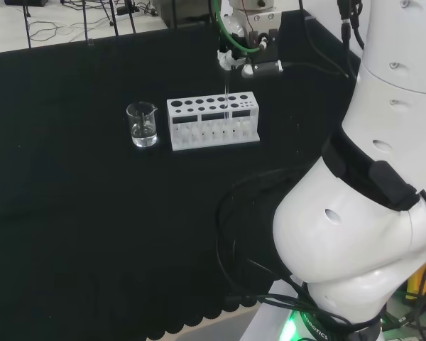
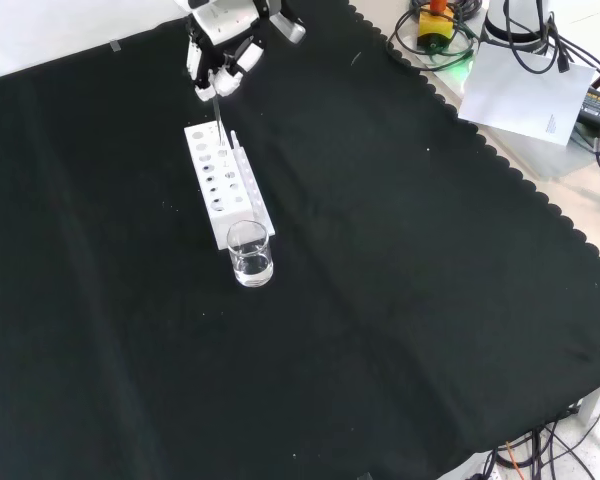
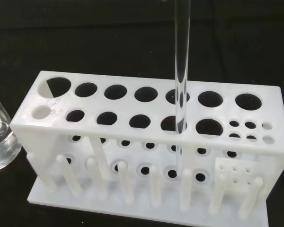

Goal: Put the glass rod back on the white test tube rack.

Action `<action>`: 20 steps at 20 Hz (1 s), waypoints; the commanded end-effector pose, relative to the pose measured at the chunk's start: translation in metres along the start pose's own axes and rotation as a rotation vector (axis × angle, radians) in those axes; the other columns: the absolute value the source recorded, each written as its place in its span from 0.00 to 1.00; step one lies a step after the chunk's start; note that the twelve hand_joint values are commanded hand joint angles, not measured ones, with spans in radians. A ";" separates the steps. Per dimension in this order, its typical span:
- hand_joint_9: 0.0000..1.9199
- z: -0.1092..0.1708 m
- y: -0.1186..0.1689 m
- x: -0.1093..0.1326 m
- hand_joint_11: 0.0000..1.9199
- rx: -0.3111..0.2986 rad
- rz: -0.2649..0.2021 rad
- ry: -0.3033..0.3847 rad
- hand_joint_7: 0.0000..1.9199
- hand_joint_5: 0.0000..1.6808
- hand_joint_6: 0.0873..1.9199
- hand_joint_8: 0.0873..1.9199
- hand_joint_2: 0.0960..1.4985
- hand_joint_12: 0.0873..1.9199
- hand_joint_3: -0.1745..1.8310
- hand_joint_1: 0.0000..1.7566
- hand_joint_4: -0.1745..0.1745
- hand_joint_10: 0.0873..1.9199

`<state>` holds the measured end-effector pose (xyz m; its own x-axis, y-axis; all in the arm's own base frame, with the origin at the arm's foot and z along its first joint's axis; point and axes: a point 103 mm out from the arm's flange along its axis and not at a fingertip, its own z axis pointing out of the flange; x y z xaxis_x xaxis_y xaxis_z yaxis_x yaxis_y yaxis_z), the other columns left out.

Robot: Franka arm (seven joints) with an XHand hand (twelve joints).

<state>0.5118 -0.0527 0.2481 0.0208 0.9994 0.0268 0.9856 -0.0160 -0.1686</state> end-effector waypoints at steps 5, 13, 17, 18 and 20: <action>0.86 0.012 -0.002 -0.010 0.85 0.031 0.031 0.021 0.63 0.66 0.27 0.48 0.73 0.37 0.00 0.74 0.00 0.42; 0.85 0.006 -0.007 -0.014 0.86 0.002 0.038 0.037 0.63 0.64 0.29 0.47 0.73 0.37 0.00 0.74 0.00 0.42; 0.88 0.004 -0.006 -0.009 0.90 0.026 0.021 -0.001 0.63 0.51 0.46 0.36 0.71 0.40 0.00 0.78 0.00 0.43; 0.88 0.004 -0.006 -0.008 0.91 0.031 0.018 -0.007 0.59 0.45 0.50 0.37 0.67 0.42 0.00 0.79 0.00 0.43; 0.89 0.004 -0.005 -0.006 0.94 0.032 0.015 -0.011 0.49 0.36 0.53 0.43 0.62 0.45 0.00 0.81 0.00 0.44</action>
<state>0.5053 -0.0623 0.2454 0.0430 0.9988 0.0251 0.9810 -0.0374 -0.1903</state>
